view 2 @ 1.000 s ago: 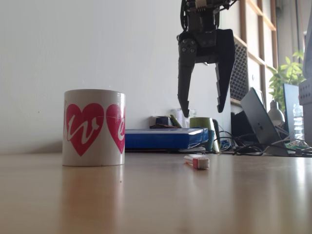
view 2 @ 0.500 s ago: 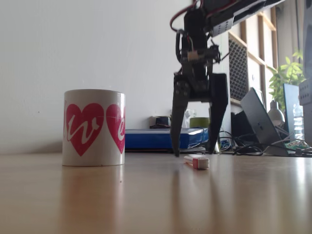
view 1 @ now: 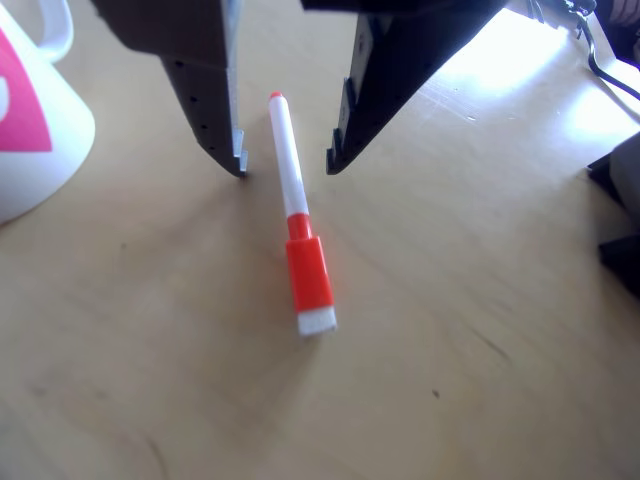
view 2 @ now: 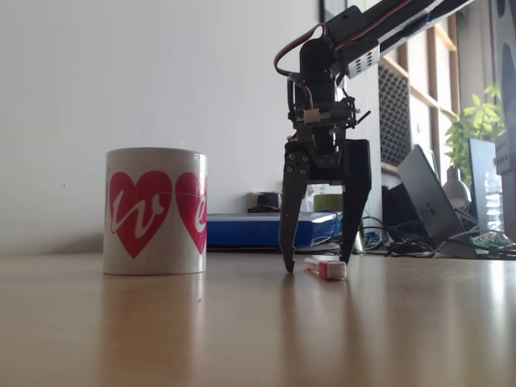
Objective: Grab the pen and place it in the cup.
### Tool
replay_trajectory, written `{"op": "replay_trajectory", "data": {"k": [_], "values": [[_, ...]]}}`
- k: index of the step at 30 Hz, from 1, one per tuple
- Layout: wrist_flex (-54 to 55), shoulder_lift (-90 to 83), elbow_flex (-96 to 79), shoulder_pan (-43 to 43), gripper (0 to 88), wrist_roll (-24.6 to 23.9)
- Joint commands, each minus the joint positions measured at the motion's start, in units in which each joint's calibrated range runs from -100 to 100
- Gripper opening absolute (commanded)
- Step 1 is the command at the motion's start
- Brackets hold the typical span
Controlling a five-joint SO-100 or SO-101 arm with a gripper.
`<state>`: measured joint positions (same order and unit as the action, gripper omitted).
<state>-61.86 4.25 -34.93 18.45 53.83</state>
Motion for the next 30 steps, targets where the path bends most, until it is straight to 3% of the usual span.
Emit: {"op": "replay_trajectory", "data": {"k": [1, 6, 21, 30], "values": [[-0.4, 0.1, 0.9, -0.7, 14.6, 0.5], [-0.5, 0.1, 0.9, -0.7, 1.6, 0.5], [0.7, -0.3, 0.9, -1.1, 1.4, -0.1], [-3.4, -8.9, 1.0, -2.0, 1.4, -1.0]]}}
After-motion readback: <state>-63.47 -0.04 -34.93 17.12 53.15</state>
